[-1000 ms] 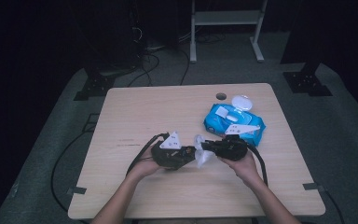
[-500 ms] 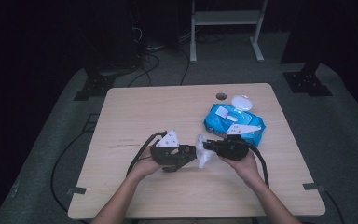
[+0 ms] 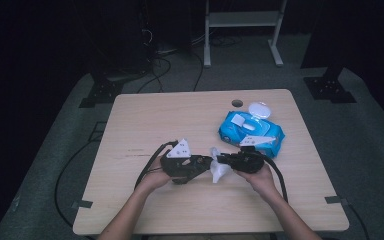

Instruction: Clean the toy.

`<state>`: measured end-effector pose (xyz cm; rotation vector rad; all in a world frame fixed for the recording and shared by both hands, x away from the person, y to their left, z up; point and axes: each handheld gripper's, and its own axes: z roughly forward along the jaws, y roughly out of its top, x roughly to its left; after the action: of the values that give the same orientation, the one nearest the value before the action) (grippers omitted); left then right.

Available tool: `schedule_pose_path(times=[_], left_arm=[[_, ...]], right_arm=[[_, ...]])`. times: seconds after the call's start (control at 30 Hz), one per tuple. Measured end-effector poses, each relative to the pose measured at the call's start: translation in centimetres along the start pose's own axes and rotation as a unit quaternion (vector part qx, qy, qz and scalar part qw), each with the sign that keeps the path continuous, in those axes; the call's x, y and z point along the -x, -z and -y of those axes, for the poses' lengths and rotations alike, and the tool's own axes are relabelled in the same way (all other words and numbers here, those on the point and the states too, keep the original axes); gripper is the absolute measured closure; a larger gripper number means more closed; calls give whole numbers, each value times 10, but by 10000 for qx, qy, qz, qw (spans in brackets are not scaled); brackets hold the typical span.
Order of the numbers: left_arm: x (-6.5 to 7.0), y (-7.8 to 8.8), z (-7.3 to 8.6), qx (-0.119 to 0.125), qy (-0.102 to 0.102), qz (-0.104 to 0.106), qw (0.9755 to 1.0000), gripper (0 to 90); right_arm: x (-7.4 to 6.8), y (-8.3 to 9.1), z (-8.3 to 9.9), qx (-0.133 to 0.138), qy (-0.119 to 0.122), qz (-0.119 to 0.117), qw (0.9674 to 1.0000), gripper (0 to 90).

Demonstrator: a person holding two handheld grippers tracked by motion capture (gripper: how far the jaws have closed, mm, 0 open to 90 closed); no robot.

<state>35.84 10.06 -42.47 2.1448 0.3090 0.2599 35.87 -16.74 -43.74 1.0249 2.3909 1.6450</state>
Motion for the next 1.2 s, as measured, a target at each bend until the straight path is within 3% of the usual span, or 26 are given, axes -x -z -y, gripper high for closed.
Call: schedule_pose_path(times=[0.07,0.17,0.27,0.3,0.5,0.63,0.73,0.77,0.87,0.9,1.0,1.1,1.13,1.2], left_arm=[[0,0,0,20,26,7,10000,651],[0,-1,0,28,18,8,10000,650],[-1,-4,-1,-29,54,15,10000,650],[-1,-4,-1,-29,54,15,10000,650],[-3,-17,-12,-606,9,-72,9981,649],[-6,-28,-18,-1111,-5,-141,9937,649],[-7,-39,-22,-1635,-93,-195,9863,648],[-7,-42,-23,-1740,-76,-223,9845,647],[-10,-45,-26,-1859,12,-147,9825,644],[-10,-45,-26,-1855,-12,-132,9826,639],[-11,-38,-26,-1670,56,-65,9859,595],[-15,-24,-21,-1309,293,71,9909,569],[-15,-24,-21,-1309,293,71,9909,555],[-22,-7,-13,-981,495,184,9938,555]], right_arm=[[-2,2,-3,97,17,-50,9999,825],[3,0,2,28,-84,-42,10000,825],[10,-7,11,-299,-222,55,9993,825],[10,-7,11,-299,-222,55,9993,825],[15,6,5,-132,-206,282,9993,825],[14,10,4,-159,-109,358,9992,825],[15,10,4,-185,-74,364,9991,824],[15,10,4,-206,-50,384,9990,824],[12,9,4,-237,-33,373,9990,824],[11,9,4,-234,-9,373,9990,825],[11,9,2,-218,13,369,9991,824],[11,10,2,-207,9,376,9991,824],[11,10,2,-207,14,379,9991,824],[10,11,2,-211,26,380,9990,824]])
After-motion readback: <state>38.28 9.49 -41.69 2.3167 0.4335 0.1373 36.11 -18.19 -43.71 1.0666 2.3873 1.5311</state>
